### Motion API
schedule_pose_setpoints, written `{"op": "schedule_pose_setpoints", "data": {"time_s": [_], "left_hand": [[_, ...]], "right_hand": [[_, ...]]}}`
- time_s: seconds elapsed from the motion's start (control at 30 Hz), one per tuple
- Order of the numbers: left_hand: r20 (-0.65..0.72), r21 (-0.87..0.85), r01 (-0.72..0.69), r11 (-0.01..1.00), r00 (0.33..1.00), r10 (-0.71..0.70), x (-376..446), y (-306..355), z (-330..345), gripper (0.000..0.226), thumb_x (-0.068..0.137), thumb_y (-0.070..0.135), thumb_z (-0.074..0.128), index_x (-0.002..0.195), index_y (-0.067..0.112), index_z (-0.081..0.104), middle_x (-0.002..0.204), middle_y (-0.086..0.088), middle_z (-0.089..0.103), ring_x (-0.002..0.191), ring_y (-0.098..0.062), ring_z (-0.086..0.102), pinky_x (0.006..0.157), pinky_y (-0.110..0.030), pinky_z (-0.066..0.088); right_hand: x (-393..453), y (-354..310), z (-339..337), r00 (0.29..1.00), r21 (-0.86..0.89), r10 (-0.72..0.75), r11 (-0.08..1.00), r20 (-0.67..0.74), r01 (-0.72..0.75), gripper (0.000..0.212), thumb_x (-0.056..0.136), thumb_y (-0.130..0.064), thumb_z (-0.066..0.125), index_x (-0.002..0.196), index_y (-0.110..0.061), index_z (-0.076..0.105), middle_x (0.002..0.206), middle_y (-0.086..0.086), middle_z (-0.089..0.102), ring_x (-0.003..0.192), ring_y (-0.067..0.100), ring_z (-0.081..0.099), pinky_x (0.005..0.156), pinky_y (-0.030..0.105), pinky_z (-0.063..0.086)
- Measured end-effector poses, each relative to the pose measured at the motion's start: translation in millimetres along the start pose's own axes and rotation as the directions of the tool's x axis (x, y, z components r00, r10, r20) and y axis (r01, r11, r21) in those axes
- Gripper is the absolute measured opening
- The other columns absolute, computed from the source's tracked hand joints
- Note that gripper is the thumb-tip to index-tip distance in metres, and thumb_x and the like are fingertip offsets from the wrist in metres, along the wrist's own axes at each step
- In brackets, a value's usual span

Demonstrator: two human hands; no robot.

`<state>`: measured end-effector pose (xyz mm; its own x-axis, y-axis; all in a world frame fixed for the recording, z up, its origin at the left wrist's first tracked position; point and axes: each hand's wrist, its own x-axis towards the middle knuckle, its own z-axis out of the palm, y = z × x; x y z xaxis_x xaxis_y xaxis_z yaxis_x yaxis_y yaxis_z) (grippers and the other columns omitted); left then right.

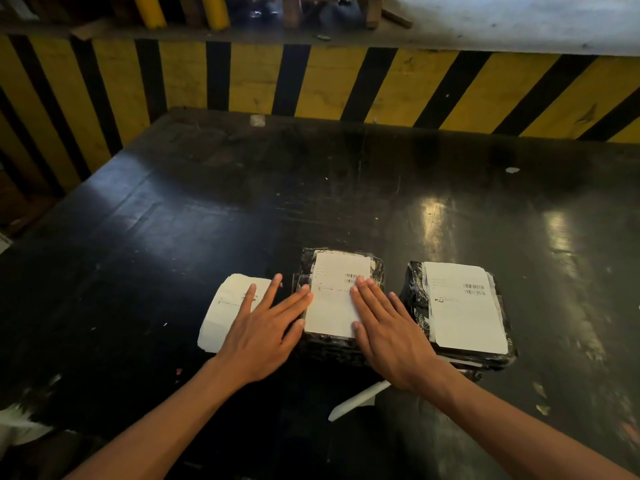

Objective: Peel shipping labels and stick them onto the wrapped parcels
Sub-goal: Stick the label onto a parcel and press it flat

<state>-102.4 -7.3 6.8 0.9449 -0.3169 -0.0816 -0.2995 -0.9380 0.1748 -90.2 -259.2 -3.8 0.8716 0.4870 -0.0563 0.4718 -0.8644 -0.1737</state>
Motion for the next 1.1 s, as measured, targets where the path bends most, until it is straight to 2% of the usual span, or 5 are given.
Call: {"op": "schedule_pose_setpoints", "data": {"time_s": [0.23, 0.57, 0.73, 0.87, 1.1], "left_hand": [[0.008, 0.033, -0.072, 0.997, 0.997, 0.072, 2.9, 38.8, -3.4, 0.062, 0.099, 0.057, 0.013, 0.155, 0.030, 0.004, 0.160, 0.016, -0.002, 0.148, -0.015, -0.021, 0.121, -0.051, -0.009], [0.019, 0.114, -0.073, 0.991, 0.997, 0.072, -47.7, -0.2, 27.6, 0.061, 0.102, 0.053, 0.023, 0.156, 0.033, 0.003, 0.164, 0.012, 0.004, 0.152, -0.026, 0.000, 0.119, -0.056, 0.014], [0.004, -0.293, 0.038, 0.955, 0.999, -0.038, -53.6, -16.2, 23.0, 0.048, 0.103, 0.044, 0.031, 0.143, 0.062, 0.012, 0.158, 0.022, 0.013, 0.149, -0.003, 0.003, 0.122, -0.040, 0.015], [-0.137, -0.474, 0.026, 0.880, 0.985, -0.103, -31.1, -1.8, 15.2, 0.041, 0.102, 0.034, 0.043, 0.142, 0.043, 0.039, 0.156, 0.022, 0.024, 0.146, -0.001, 0.021, 0.116, -0.038, 0.031], [-0.090, -0.595, 0.120, 0.795, 0.973, -0.214, 52.7, 29.9, 2.9, 0.061, 0.102, 0.040, 0.039, 0.155, 0.036, 0.008, 0.165, 0.011, -0.004, 0.150, -0.014, 0.014, 0.117, -0.036, 0.025]], "right_hand": [[0.8, -0.4, 0.6, 1.000, 0.019, 0.011, 1.000, -0.010, -0.010, 0.065, 0.099, -0.049, -0.003, 0.155, -0.016, -0.008, 0.163, 0.002, -0.016, 0.150, 0.018, -0.018, 0.124, 0.044, 0.005], [0.9, -0.4, 0.0, 1.000, 0.036, 0.001, 0.999, 0.016, -0.002, 0.063, 0.101, -0.048, 0.002, 0.154, -0.018, -0.012, 0.162, 0.001, -0.020, 0.149, 0.017, -0.021, 0.124, 0.043, 0.003], [0.0, -1.0, 2.9, 1.000, 0.085, 0.026, 0.996, 0.000, -0.026, 0.061, 0.103, -0.046, 0.008, 0.154, -0.020, -0.012, 0.162, -0.003, -0.020, 0.148, 0.013, -0.022, 0.124, 0.040, 0.003], [5.7, -4.3, 3.8, 0.996, 0.260, 0.068, 0.964, -0.056, -0.051, 0.061, 0.104, -0.040, 0.021, 0.157, -0.018, 0.004, 0.164, -0.005, -0.008, 0.151, 0.009, -0.013, 0.125, 0.036, 0.004], [26.3, -5.3, 0.0, 0.930, 0.570, 0.328, 0.801, -0.165, -0.182, 0.052, 0.104, -0.031, 0.040, 0.154, -0.021, 0.028, 0.165, -0.006, 0.012, 0.151, 0.011, 0.003, 0.124, 0.038, 0.008]]}}
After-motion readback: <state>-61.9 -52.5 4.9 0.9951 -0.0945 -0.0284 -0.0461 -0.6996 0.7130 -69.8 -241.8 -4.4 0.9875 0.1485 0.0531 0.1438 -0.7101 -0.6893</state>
